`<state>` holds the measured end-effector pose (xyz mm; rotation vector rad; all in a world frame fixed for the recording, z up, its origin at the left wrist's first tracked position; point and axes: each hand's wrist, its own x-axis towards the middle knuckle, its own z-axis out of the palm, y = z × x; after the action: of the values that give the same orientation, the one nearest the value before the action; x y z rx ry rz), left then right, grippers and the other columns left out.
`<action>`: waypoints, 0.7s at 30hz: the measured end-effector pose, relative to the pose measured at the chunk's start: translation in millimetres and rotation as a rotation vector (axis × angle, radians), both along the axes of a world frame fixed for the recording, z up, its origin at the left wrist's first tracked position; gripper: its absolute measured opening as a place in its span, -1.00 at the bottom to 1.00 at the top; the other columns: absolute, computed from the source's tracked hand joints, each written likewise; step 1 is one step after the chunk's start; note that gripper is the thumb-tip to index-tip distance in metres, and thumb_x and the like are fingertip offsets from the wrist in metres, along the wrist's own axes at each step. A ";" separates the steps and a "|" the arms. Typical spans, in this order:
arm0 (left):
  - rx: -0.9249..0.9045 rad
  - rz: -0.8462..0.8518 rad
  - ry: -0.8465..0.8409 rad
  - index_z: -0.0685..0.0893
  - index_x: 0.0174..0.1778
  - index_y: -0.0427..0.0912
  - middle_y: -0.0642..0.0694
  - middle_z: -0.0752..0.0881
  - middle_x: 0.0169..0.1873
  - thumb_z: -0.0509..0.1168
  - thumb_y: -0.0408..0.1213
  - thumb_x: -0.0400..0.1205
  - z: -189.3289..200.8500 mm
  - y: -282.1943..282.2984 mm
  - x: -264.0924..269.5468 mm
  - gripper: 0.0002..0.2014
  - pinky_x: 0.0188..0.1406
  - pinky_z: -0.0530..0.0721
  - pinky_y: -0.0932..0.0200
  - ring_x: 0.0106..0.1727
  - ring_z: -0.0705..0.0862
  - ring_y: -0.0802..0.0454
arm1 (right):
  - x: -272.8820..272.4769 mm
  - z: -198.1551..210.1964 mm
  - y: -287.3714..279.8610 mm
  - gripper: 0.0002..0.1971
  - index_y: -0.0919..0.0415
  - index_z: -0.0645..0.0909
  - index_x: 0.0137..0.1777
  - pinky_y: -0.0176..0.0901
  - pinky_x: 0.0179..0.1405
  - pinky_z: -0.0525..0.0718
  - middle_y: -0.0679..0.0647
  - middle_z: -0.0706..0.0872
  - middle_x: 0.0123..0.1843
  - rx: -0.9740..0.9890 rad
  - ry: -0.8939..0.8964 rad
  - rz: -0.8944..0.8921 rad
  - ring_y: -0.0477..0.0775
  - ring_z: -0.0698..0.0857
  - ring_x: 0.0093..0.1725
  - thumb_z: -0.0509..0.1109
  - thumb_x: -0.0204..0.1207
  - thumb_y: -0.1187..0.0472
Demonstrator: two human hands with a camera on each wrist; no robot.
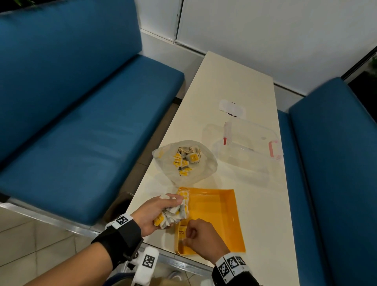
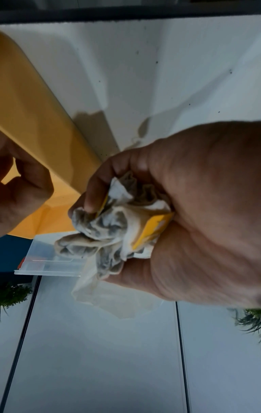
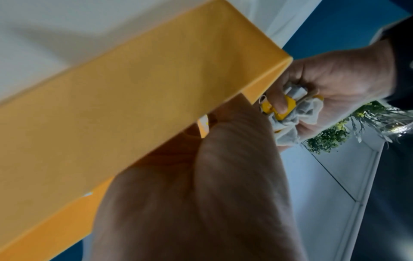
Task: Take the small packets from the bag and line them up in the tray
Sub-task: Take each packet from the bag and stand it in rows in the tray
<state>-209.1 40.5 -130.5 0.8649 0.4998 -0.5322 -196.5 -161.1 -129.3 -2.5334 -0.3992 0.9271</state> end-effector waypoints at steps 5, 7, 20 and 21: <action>0.013 0.000 -0.006 0.71 0.35 -0.25 -0.33 0.80 0.03 0.59 -0.17 0.48 -0.6 -0.9 0.3 -0.48 -0.27 0.70 0.12 -0.14 0.78 -0.20 | 0.1 -0.6 6.0 -0.86 -0.08 0.66 -0.22 -0.21 -0.19 0.57 -0.25 0.53 -0.34 -0.051 -0.008 0.090 -0.11 0.60 -0.17 0.47 0.41 0.23; 0.024 0.002 -0.011 0.73 0.34 -0.24 -0.39 0.79 0.10 0.63 -0.15 0.47 -2.9 -0.7 0.3 -0.47 -0.17 0.69 0.07 -0.04 0.77 -0.25 | 0.9 -1.0 8.2 -0.86 -0.05 0.72 -0.12 -0.23 -0.23 0.53 -0.24 0.54 -0.34 -0.047 -0.025 0.081 -0.10 0.60 -0.16 0.43 0.43 0.23; 0.054 0.002 -0.008 0.73 0.32 -0.28 -0.34 0.80 0.06 0.59 -0.17 0.43 6.5 -1.4 -1.2 -0.45 -0.11 0.69 0.04 0.01 0.75 -0.25 | -1.6 -7.1 14.2 -0.81 -0.04 0.69 0.13 0.01 0.00 0.72 -0.09 0.68 -0.15 0.002 -0.066 -0.028 0.14 0.75 0.00 0.37 0.54 0.07; 0.054 0.000 -0.009 0.72 0.33 -0.29 -0.34 0.79 0.05 0.59 -0.18 0.44 6.9 -1.8 -1.0 -0.45 -0.12 0.69 0.04 -0.01 0.75 -0.24 | -1.3 -6.3 15.2 -0.80 -0.04 0.68 0.15 0.00 0.00 0.71 -0.06 0.73 -0.11 0.006 -0.075 -0.031 0.14 0.75 0.02 0.36 0.55 0.07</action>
<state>-210.1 38.7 -123.6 0.9184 0.5075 -0.5165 -197.9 -145.9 -135.6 -2.5675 -0.3830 0.8200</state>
